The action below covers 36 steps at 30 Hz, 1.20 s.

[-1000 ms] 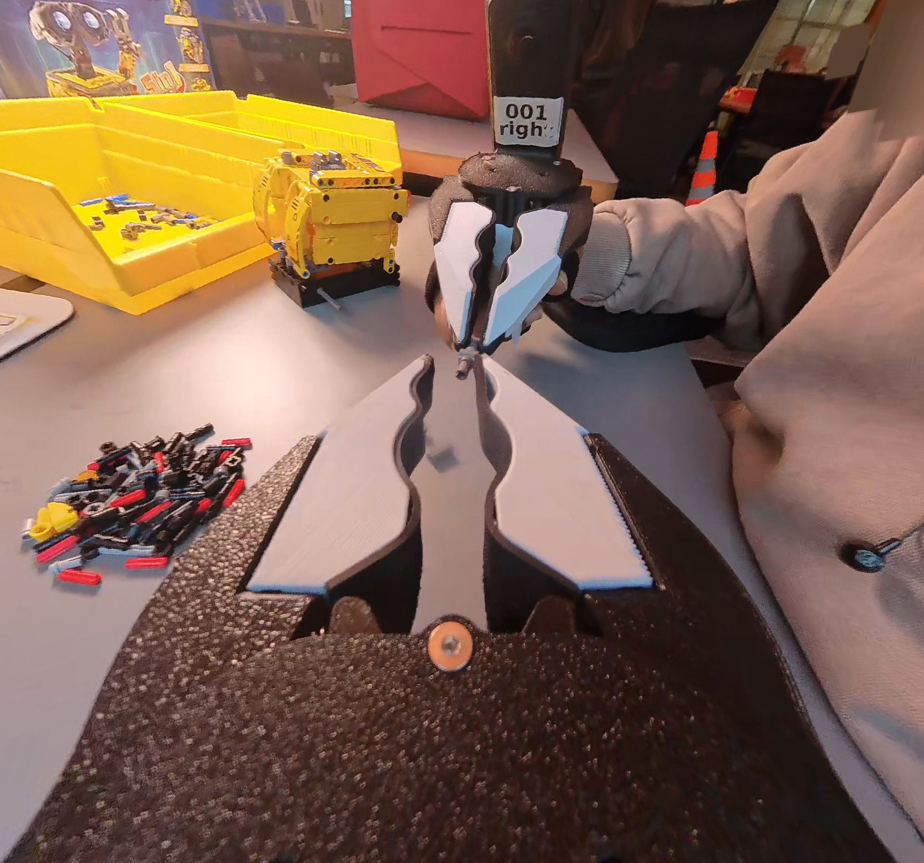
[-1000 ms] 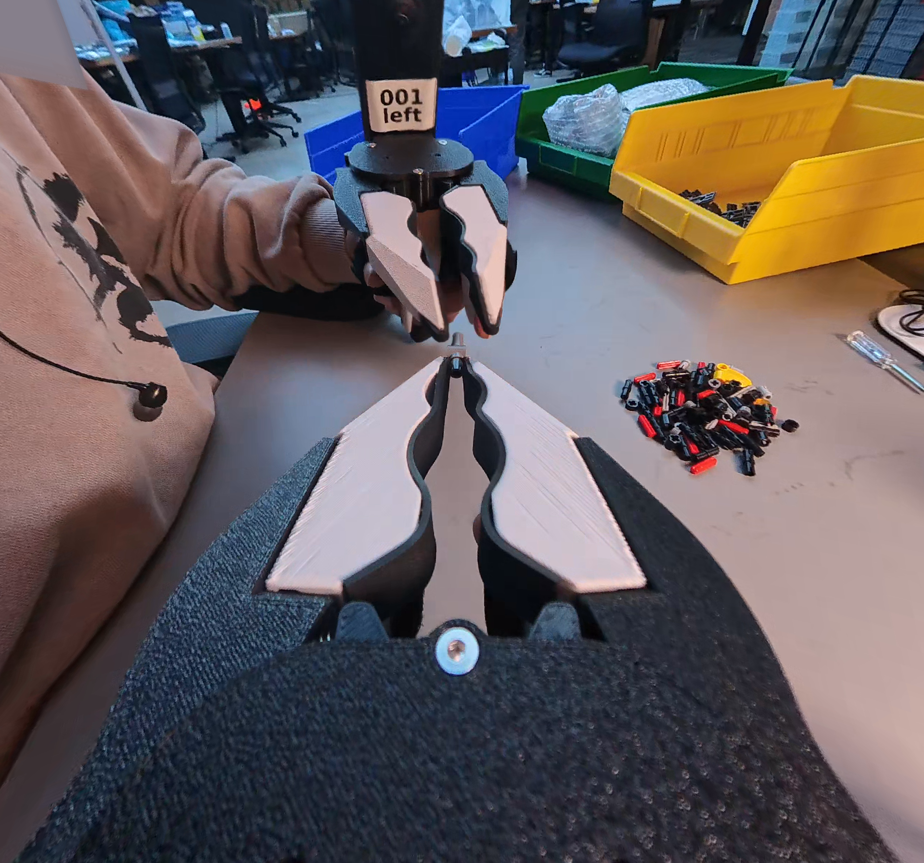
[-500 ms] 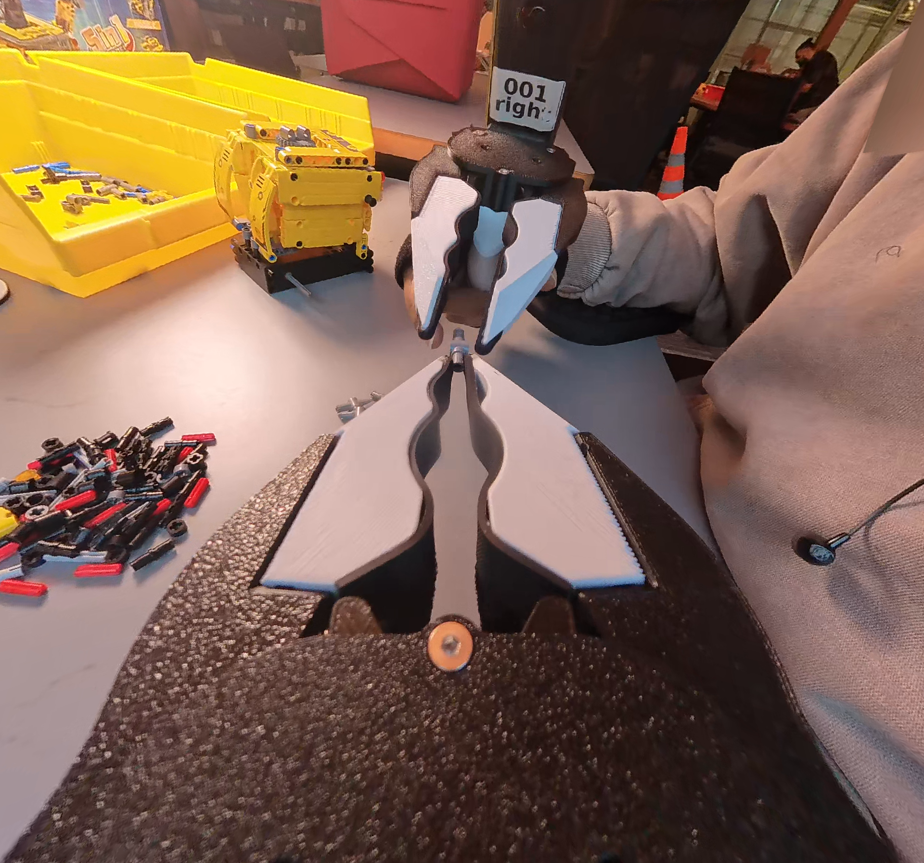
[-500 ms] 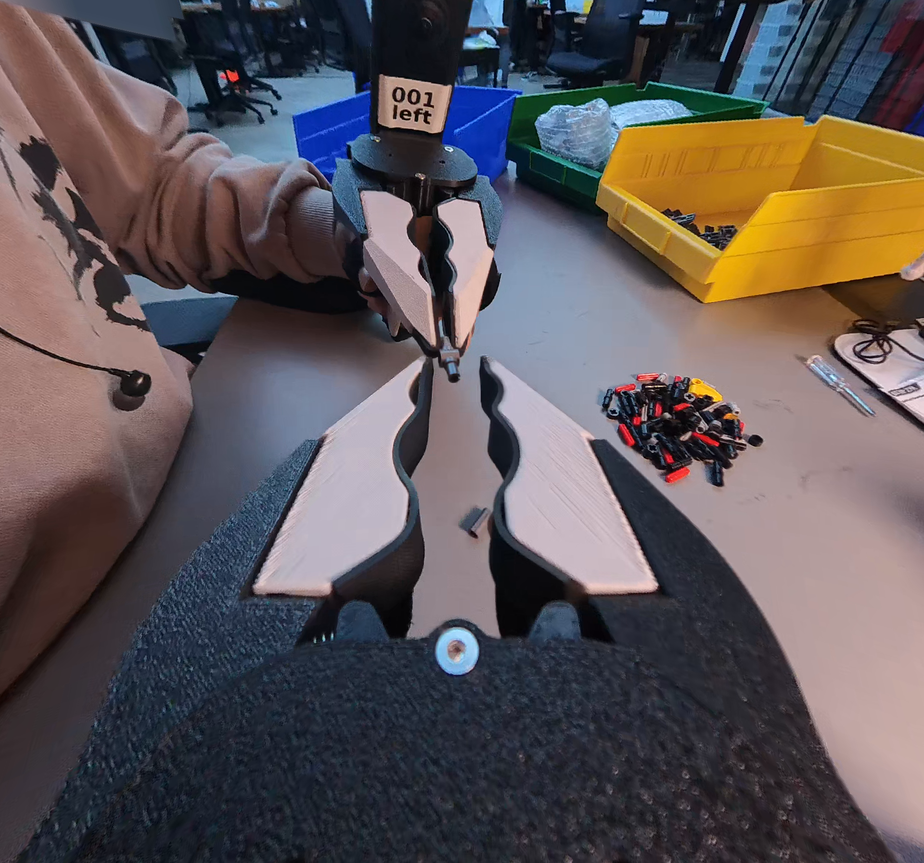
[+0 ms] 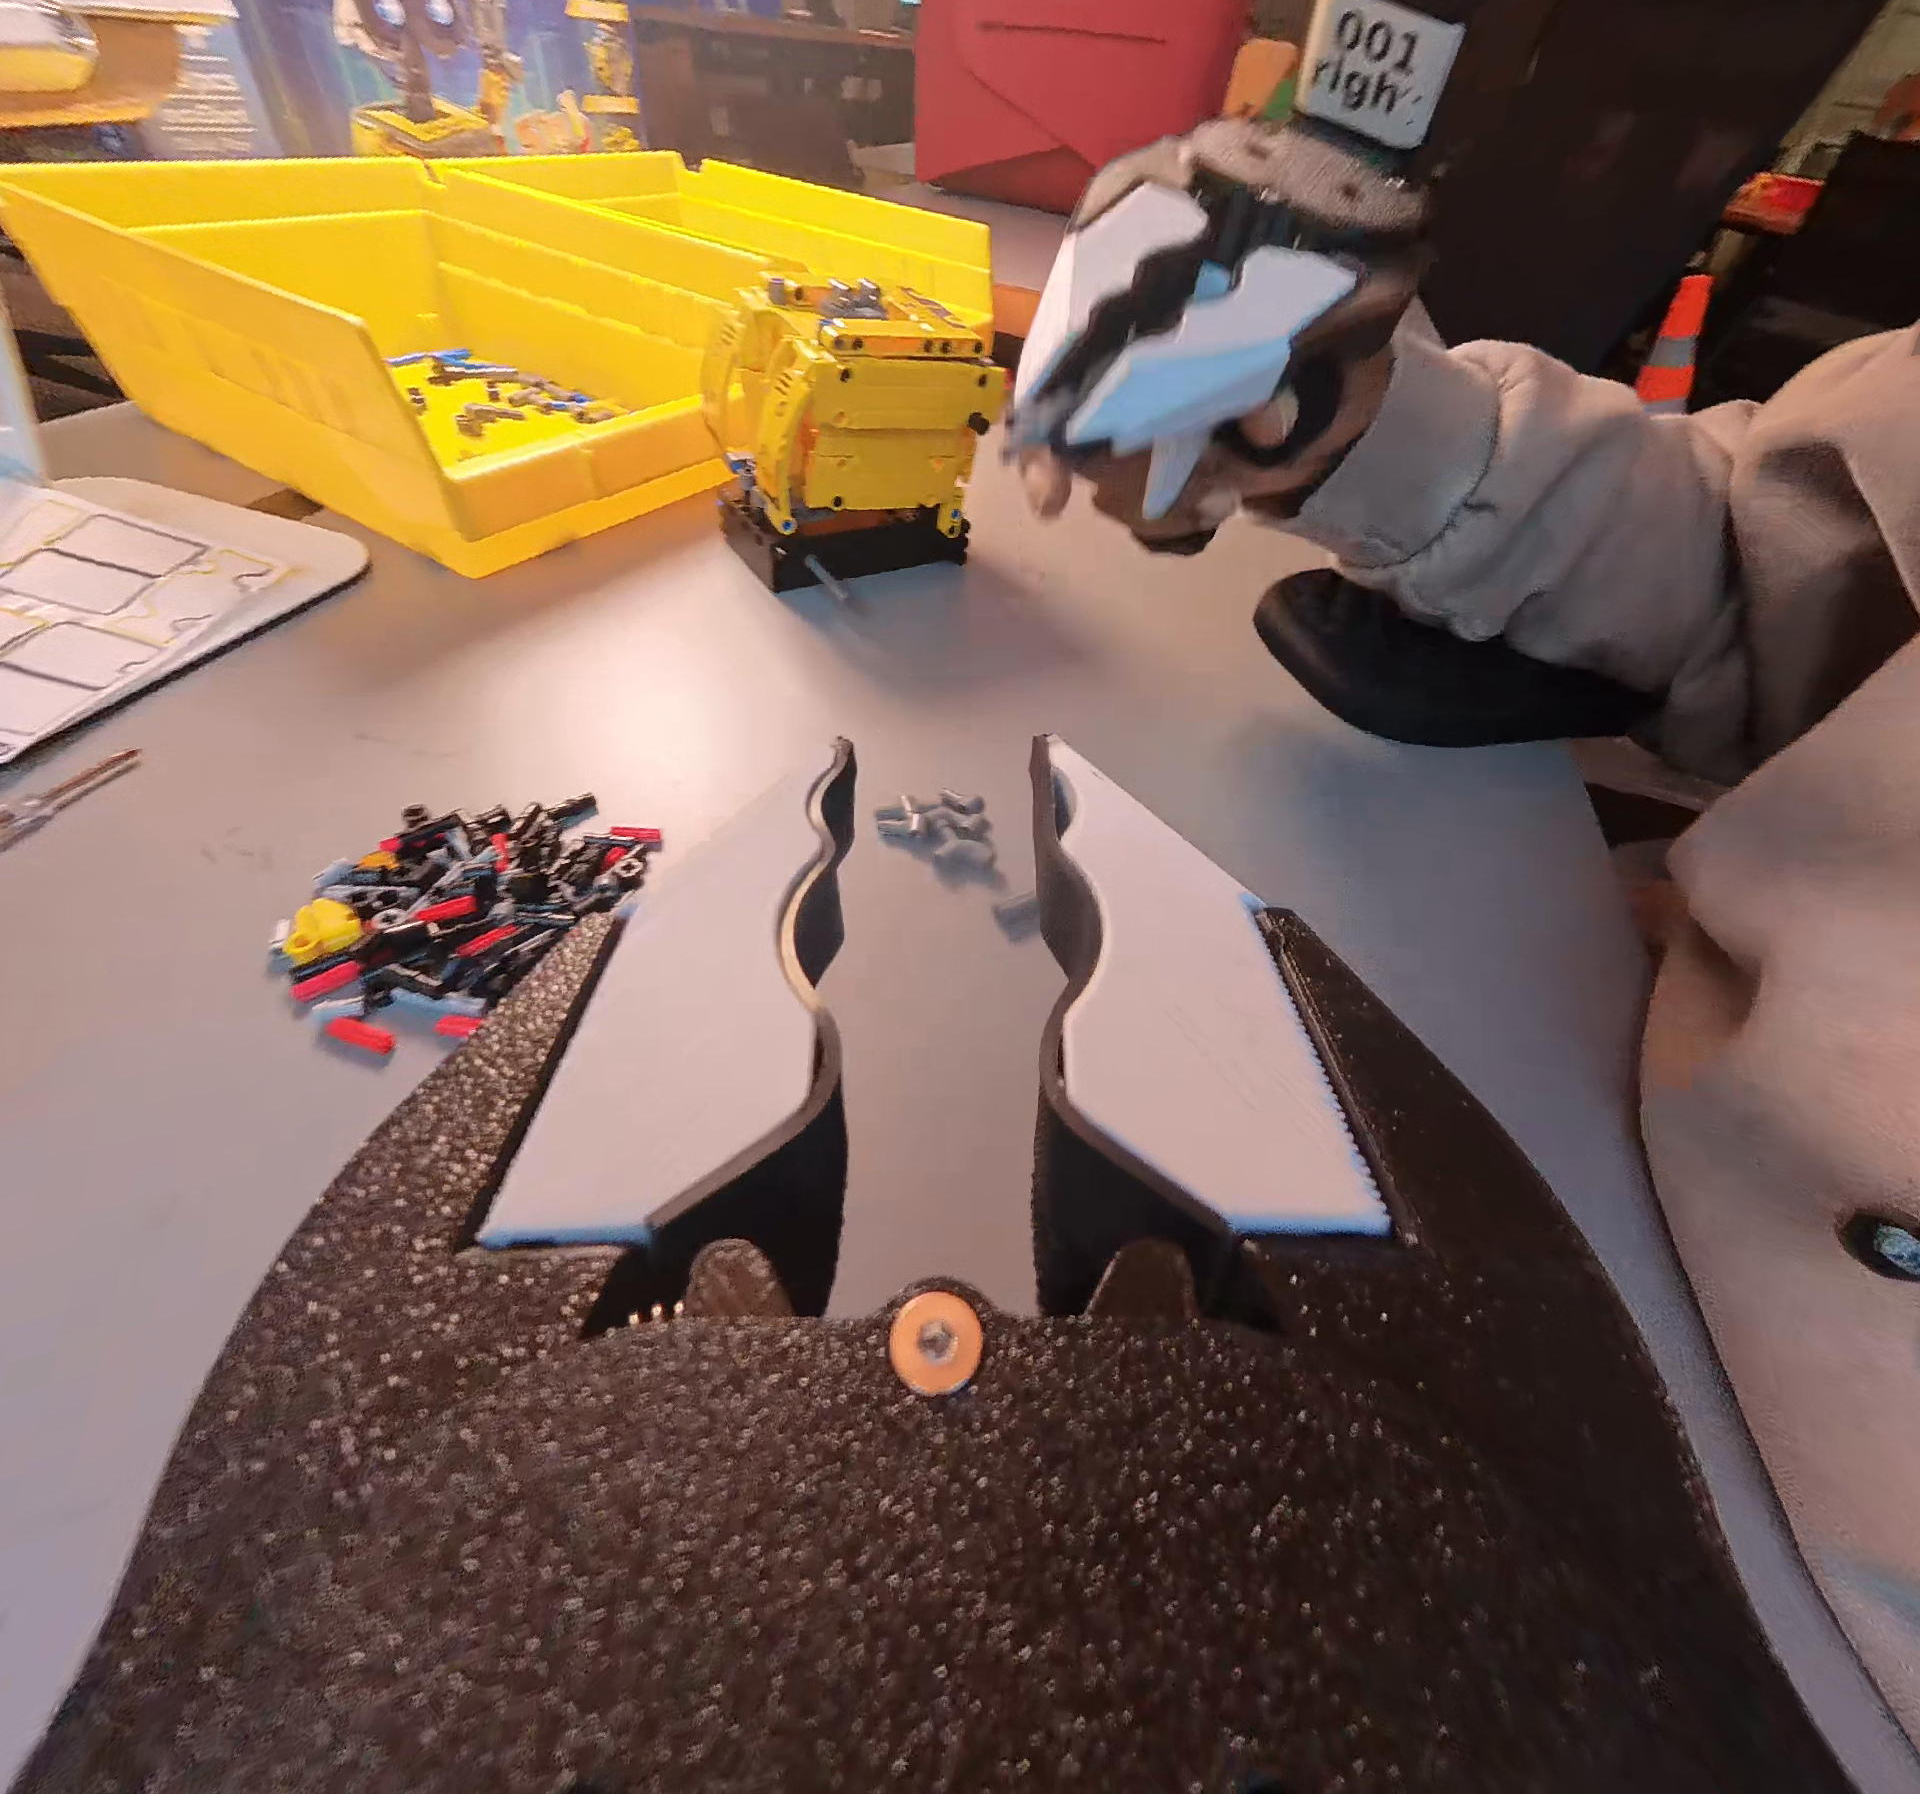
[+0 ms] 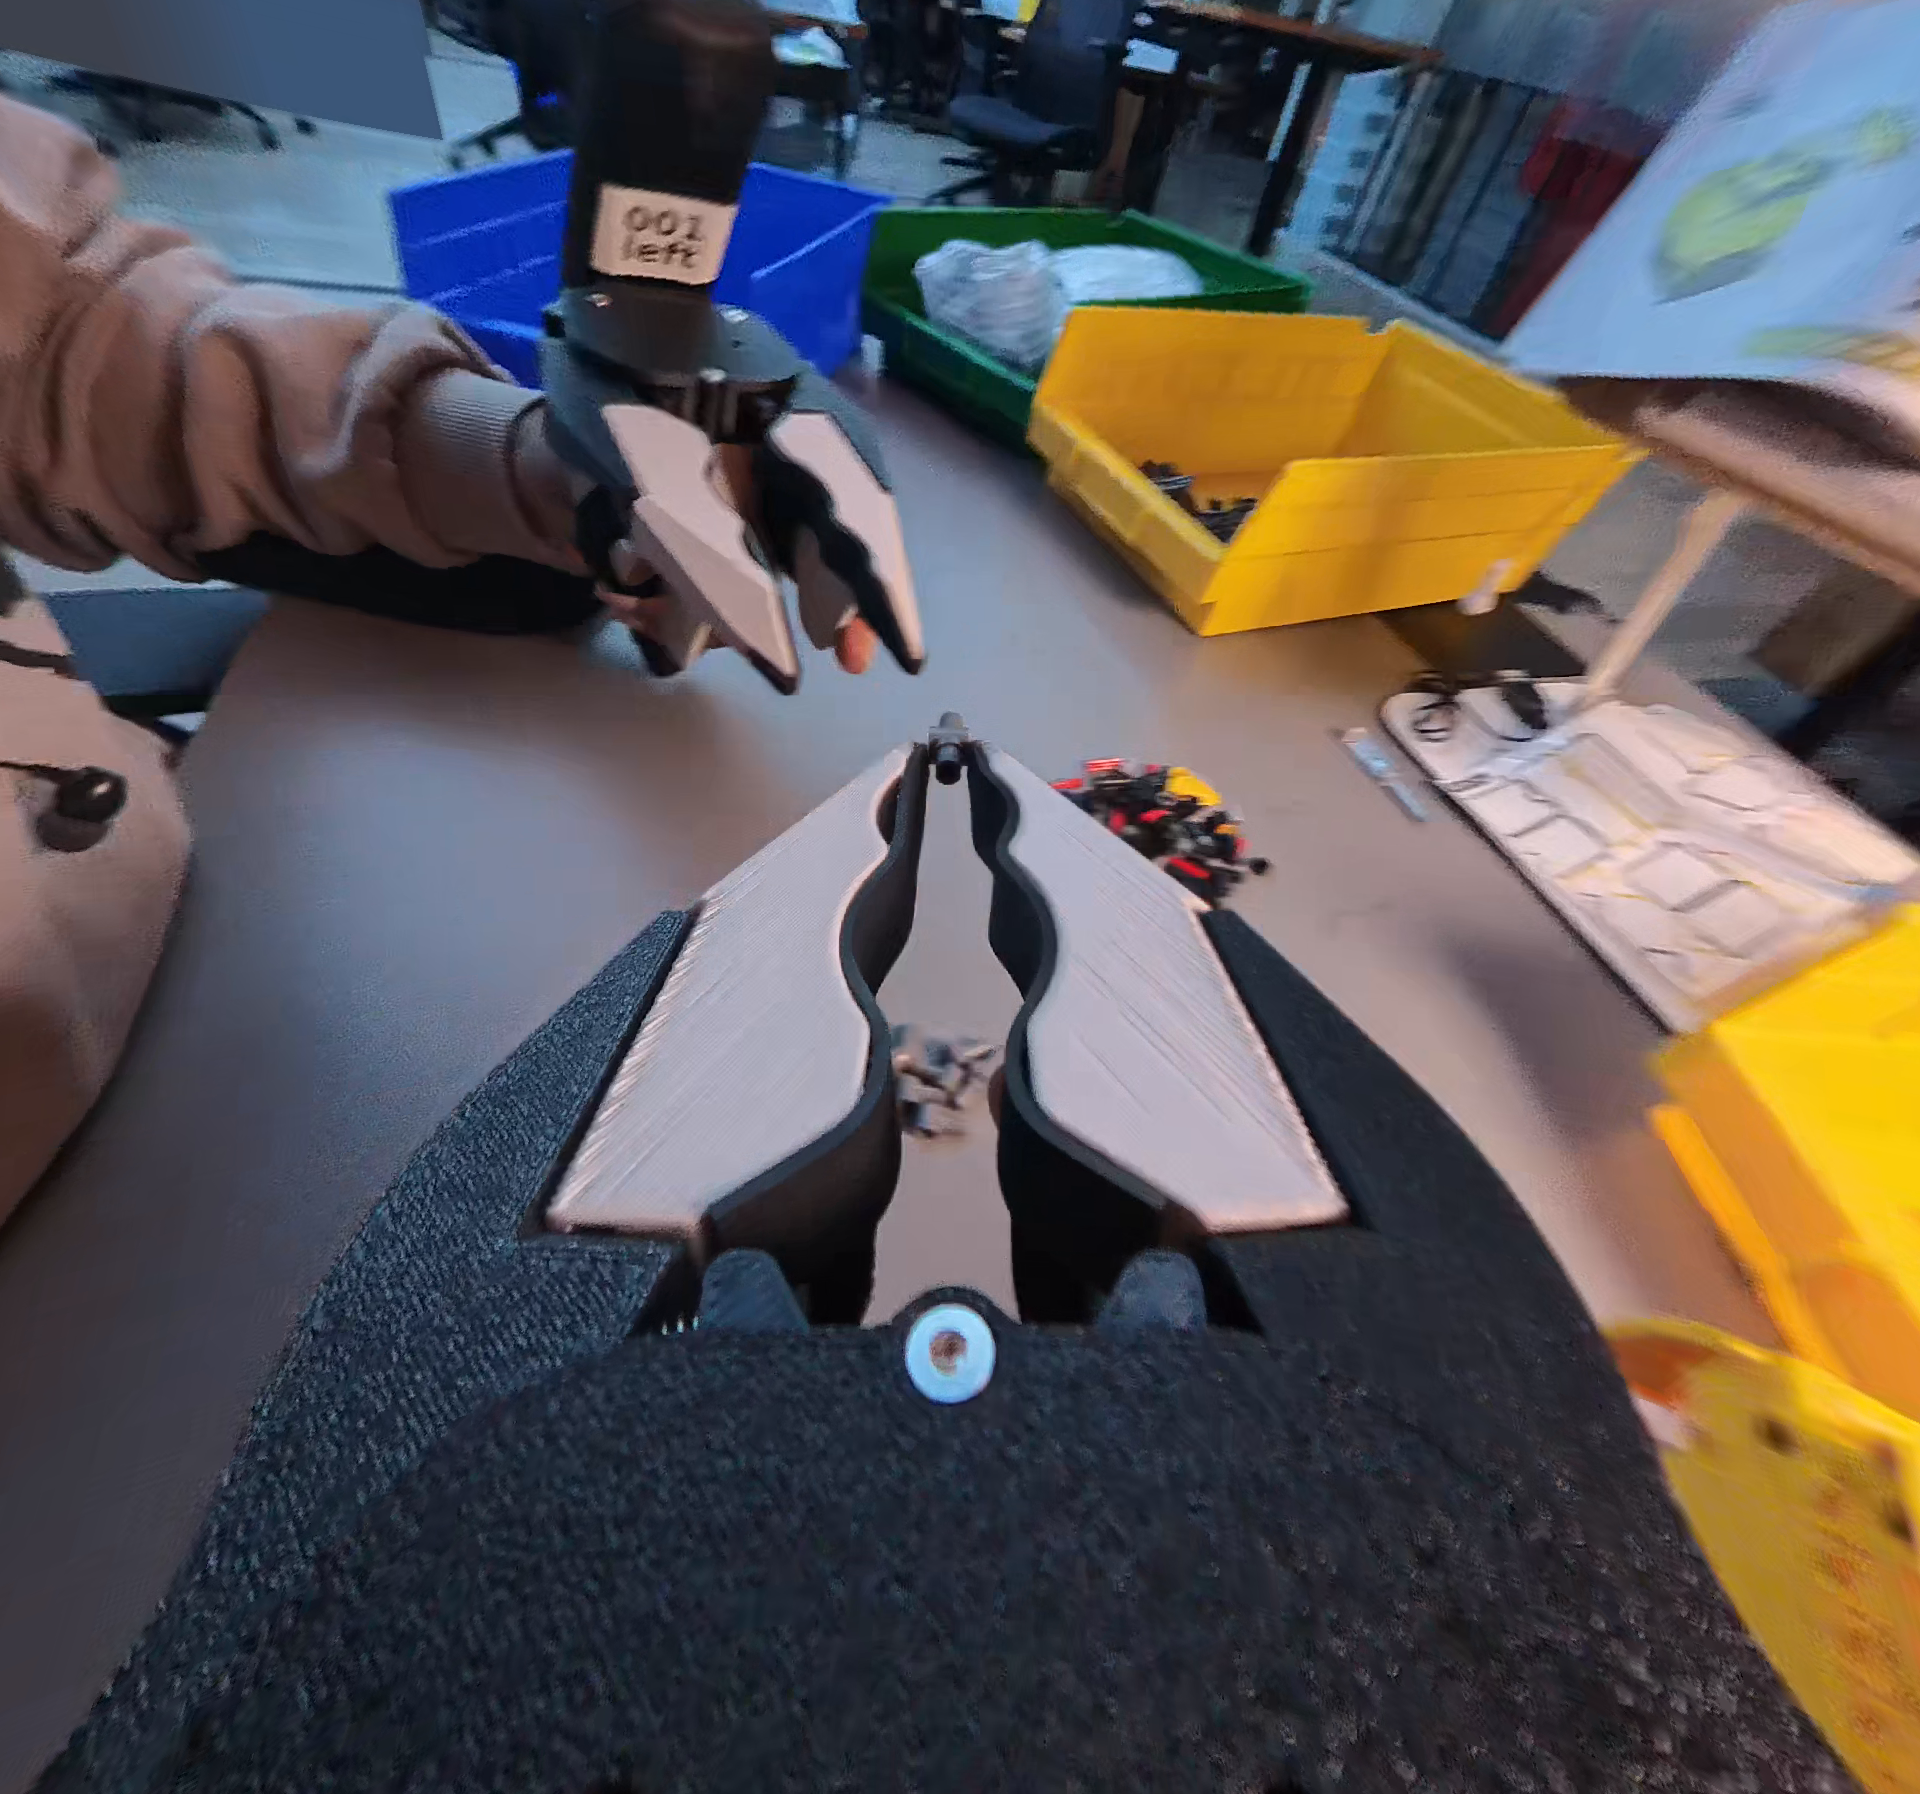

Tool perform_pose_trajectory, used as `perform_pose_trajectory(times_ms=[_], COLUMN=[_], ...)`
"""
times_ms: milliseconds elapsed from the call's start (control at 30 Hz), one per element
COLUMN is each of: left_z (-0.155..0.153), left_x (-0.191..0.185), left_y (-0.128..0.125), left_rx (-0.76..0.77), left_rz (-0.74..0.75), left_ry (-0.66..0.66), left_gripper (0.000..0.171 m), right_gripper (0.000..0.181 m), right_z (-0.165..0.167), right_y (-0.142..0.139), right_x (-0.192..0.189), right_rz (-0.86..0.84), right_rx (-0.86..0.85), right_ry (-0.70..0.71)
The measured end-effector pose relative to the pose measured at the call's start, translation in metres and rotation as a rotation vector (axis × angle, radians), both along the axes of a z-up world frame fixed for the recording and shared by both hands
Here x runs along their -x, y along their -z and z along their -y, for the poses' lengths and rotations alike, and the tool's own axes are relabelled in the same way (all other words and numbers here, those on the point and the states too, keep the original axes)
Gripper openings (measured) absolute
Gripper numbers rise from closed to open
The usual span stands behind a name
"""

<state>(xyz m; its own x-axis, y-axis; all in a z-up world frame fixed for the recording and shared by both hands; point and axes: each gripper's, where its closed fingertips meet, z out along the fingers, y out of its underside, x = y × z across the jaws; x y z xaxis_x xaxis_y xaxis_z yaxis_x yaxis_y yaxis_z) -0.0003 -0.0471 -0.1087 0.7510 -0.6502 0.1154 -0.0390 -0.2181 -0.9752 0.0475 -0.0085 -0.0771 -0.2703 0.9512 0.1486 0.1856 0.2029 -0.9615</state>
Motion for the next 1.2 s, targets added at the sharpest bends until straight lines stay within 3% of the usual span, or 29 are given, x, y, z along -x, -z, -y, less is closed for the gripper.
perform_pose_trajectory(times_ms=[133, 233, 433, 600, 767, 900, 1067, 1133, 1200], left_z=[-0.003, -0.008, -0.012, -0.012, -0.012, -0.009, -0.006, -0.006, -0.006], left_x=[0.021, 0.031, 0.032, 0.035, 0.037, 0.033, 0.025, 0.023, 0.022], left_y=[-0.002, 0.004, 0.015, 0.014, 0.013, 0.016, 0.020, 0.021, 0.022], left_rx=[-0.006, 0.011, 0.046, 0.047, 0.056, 0.060, 0.057, 0.054, 0.052], left_rz=[-0.007, -0.015, -0.024, -0.009, 0.019, -0.006, -0.064, -0.083, -0.096], left_ry=[-0.086, -0.122, -0.129, -0.135, -0.135, -0.114, -0.089, -0.085, -0.083], left_gripper=[0.036, 0.036, 0.035, 0.035, 0.035, 0.035, 0.035, 0.035, 0.035], right_gripper=[0.007, 0.007, 0.007, 0.007, 0.020, 0.021, 0.021, 0.021, 0.021], right_z=[-0.091, -0.172, -0.314, -0.361, -0.369, -0.345, -0.252, -0.201, -0.151], right_y=[-0.062, -0.082, -0.043, -0.002, 0.003, -0.034, -0.081, -0.080, -0.060], right_x=[-0.037, -0.065, -0.071, -0.044, -0.020, -0.018, -0.028, -0.032, -0.033], right_rz=[-0.077, -0.026, 0.225, 0.395, 0.409, 0.256, 0.047, 0.032, 0.074], right_rx=[-0.081, -0.146, -0.116, -0.108, -0.147, -0.161, -0.138, -0.109, -0.086], right_ry=[0.285, 0.478, 0.672, 0.667, 0.654, 0.651, 0.555, 0.485, 0.408])
